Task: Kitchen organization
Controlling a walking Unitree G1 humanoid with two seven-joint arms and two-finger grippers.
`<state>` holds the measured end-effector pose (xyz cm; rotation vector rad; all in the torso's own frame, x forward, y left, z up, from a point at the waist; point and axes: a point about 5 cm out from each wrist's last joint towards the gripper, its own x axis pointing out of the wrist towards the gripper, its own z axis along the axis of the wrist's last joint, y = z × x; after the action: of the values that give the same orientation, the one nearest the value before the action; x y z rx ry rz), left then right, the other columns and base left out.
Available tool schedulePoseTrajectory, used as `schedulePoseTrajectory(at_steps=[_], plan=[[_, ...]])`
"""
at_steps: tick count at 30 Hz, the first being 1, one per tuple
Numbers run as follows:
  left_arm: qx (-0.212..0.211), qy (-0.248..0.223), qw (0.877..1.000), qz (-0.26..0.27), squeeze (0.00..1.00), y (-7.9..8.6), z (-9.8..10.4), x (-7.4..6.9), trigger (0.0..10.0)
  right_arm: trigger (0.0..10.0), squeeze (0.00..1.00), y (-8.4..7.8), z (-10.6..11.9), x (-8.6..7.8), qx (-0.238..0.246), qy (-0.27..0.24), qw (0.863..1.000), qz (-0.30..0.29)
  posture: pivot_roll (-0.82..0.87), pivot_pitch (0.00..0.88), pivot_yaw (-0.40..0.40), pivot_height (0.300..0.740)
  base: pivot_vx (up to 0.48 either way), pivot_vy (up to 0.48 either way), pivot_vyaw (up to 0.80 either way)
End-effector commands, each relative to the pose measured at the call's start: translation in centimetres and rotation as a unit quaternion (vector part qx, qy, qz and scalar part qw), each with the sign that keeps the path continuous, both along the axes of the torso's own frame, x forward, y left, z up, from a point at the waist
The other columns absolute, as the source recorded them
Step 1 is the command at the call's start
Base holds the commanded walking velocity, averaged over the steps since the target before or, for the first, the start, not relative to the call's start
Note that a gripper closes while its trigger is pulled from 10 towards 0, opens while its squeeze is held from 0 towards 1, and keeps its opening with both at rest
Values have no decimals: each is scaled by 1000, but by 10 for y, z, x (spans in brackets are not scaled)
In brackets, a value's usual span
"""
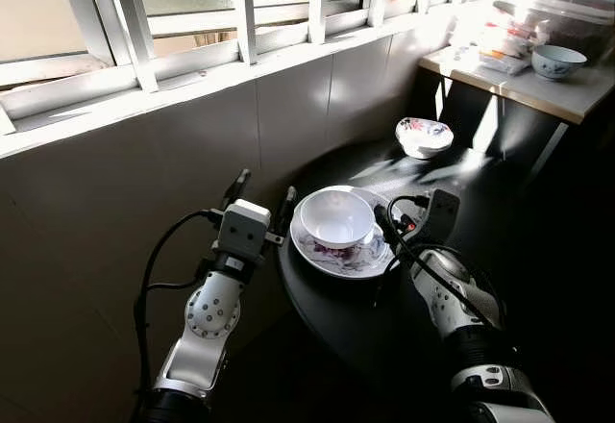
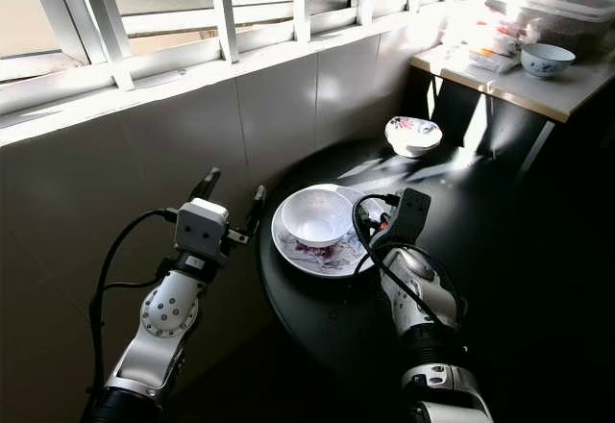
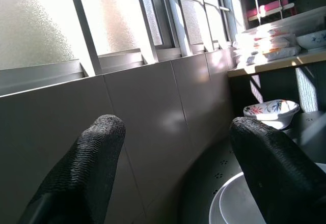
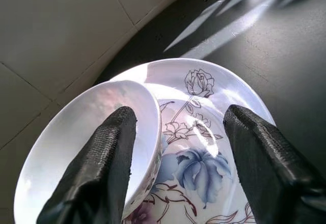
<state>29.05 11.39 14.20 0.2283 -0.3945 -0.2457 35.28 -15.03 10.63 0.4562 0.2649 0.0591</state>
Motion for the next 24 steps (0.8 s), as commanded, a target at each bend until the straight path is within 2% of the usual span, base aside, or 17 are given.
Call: schedulePoseTrajectory(at_steps=[1, 7, 24], plan=[[2, 2, 1000, -1, 0, -2, 0, 2, 10000, 10000, 0, 2, 5, 4, 14, -1, 1000, -1, 87, 0, -27, 740, 0, 0, 0], [2, 4, 1000, 0, 0, -2, -1, 2, 10000, 10000, 0, 12, 3, 3, 32, 11, 999, 40, 87, 0, -28, 740, 0, 0, 0], [7, 14, 1000, -1, 0, -2, -5, 2, 10000, 10000, 0, 19, -8, 3, 109, 68, 991, 47, 90, 0, -29, 740, 0, 0, 0]])
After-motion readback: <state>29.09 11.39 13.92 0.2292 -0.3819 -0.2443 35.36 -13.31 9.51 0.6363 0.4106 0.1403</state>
